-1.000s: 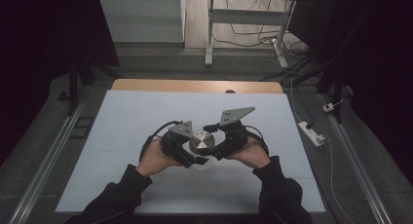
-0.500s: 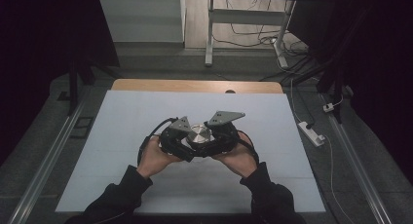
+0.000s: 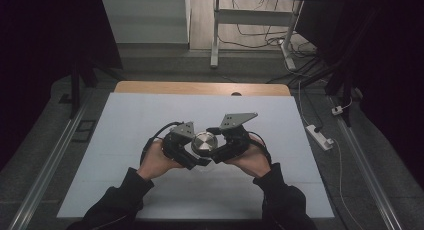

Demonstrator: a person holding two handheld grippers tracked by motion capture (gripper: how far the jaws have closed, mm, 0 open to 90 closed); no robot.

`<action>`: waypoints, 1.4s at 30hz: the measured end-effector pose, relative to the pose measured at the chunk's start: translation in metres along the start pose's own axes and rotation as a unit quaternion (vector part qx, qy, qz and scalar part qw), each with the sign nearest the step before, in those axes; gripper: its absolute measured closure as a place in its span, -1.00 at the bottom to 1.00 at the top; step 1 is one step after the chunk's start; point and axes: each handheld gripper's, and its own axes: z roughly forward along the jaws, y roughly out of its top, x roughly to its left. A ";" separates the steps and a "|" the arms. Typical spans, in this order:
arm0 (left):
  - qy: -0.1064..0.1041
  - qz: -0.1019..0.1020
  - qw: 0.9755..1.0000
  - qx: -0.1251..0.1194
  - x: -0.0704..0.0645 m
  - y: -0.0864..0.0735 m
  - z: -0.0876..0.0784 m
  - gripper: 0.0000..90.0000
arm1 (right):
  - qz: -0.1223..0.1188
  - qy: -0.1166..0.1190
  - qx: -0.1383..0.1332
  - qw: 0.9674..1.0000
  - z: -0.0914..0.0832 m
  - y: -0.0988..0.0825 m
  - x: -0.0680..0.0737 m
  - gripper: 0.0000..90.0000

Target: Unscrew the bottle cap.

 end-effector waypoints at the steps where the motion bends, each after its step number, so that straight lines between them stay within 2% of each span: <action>1: -0.007 0.004 1.000 0.000 0.000 0.000 0.000 -0.65 | -0.007 0.018 -0.001 1.000 -0.002 -0.001 -0.001 -0.56; 2: -0.011 0.007 1.000 0.000 0.000 0.000 0.000 -0.65 | -0.007 0.018 -0.001 1.000 -0.002 -0.001 -0.001 -0.56; 3: -0.020 0.013 1.000 0.002 -0.001 0.000 0.000 -0.65 | -0.013 0.032 0.001 0.999 -0.003 -0.001 -0.002 -0.56; 5: -0.023 0.017 1.000 0.003 -0.001 0.000 0.001 -0.65 | -0.014 0.036 0.002 0.999 -0.003 -0.001 -0.002 -0.56; 7: -0.027 0.020 0.999 0.006 -0.002 -0.001 0.002 -0.65 | -0.016 0.051 0.007 0.999 -0.003 -0.003 -0.004 -0.56; 28: -0.057 0.042 0.997 0.009 -0.002 -0.003 0.004 -0.65 | -0.044 0.078 0.009 0.996 -0.003 -0.006 -0.003 -0.56; 31: -0.053 0.047 0.997 0.009 -0.003 -0.003 0.004 -0.65 | -0.048 0.082 0.008 0.995 -0.003 -0.006 -0.003 -0.57; 34: -0.044 0.042 0.998 0.009 -0.002 -0.003 0.004 -0.65 | -0.033 0.077 0.011 0.996 -0.002 -0.006 -0.004 -0.57; 35: -0.033 0.034 0.999 0.009 -0.001 -0.003 0.004 -0.65 | -0.025 0.065 0.012 0.997 -0.002 -0.006 -0.005 -0.63; 37: -0.027 0.026 0.999 0.009 -0.001 -0.003 0.004 -0.65 | -0.015 0.041 0.013 0.999 -0.001 -0.005 -0.004 -0.72; 38: -0.007 0.018 1.000 0.013 0.000 -0.003 0.004 -0.65 | -0.006 0.028 0.013 0.999 -0.001 -0.004 -0.004 -0.77; 39: 0.003 0.013 1.000 0.014 0.001 -0.003 0.004 -0.65 | 0.001 0.015 0.011 1.000 -0.001 -0.003 -0.004 -0.79; 40: 0.003 0.013 1.000 0.014 0.001 -0.003 0.004 -0.65 | 0.001 0.015 0.011 1.000 -0.001 -0.003 -0.004 -0.79; 41: 0.015 0.003 1.000 0.014 0.002 -0.003 0.004 -0.65 | 0.021 -0.014 0.009 1.000 -0.001 0.000 -0.003 -0.80; 42: 0.022 -0.002 1.000 0.014 0.002 -0.003 0.004 -0.65 | 0.021 -0.014 0.009 1.000 -0.001 0.000 -0.003 -0.80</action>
